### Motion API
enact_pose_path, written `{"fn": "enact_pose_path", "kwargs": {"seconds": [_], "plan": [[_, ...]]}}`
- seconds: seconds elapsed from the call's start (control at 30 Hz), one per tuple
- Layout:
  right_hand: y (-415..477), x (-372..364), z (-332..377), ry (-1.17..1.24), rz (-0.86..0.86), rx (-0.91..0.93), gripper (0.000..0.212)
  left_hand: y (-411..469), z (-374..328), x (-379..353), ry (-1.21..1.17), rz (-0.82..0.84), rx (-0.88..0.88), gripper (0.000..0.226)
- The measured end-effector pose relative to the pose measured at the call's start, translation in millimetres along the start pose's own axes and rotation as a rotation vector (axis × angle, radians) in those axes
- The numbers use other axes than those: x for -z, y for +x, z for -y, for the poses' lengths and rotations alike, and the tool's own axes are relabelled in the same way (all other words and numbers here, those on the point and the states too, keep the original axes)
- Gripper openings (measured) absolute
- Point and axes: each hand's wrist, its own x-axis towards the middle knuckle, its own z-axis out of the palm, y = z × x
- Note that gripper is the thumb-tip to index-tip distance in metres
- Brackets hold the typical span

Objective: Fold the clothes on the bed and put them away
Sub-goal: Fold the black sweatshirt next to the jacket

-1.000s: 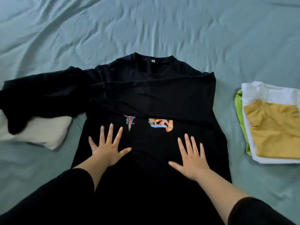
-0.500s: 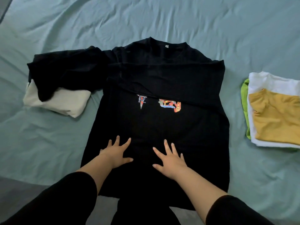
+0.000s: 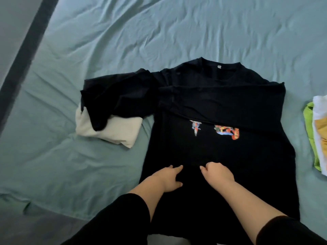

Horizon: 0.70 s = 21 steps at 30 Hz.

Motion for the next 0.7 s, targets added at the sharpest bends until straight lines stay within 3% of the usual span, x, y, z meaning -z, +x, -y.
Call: {"fn": "enact_pose_path", "kwargs": {"seconds": [0.2, 0.3, 0.37, 0.43, 0.53, 0.7], "plan": [[0, 20, 113, 0.161, -0.083, 0.019, 0.035, -42, 60, 85, -0.164, -0.43, -0.129, 0.056], [-1, 32, 165, 0.235, -0.163, 0.12, 0.039, -68, 98, 136, -0.183, -0.772, -0.189, 0.048], [0, 42, 199, 0.287, -0.246, 0.197, 0.04, -80, 126, 170, -0.125, -1.032, -0.122, 0.052], [1, 51, 229, 0.348, -0.315, 0.264, 0.035, -86, 153, 196, -0.1, -1.17, 0.089, 0.065], [4, 59, 270, 0.65, -0.256, 0.29, 0.026, -87, 182, 216, -0.275, -1.037, 0.258, 0.081], [3, 54, 313, 1.104, 0.09, 0.218, 0.023, -80, 199, 223, -0.12, -0.815, 0.157, 0.063]]}}
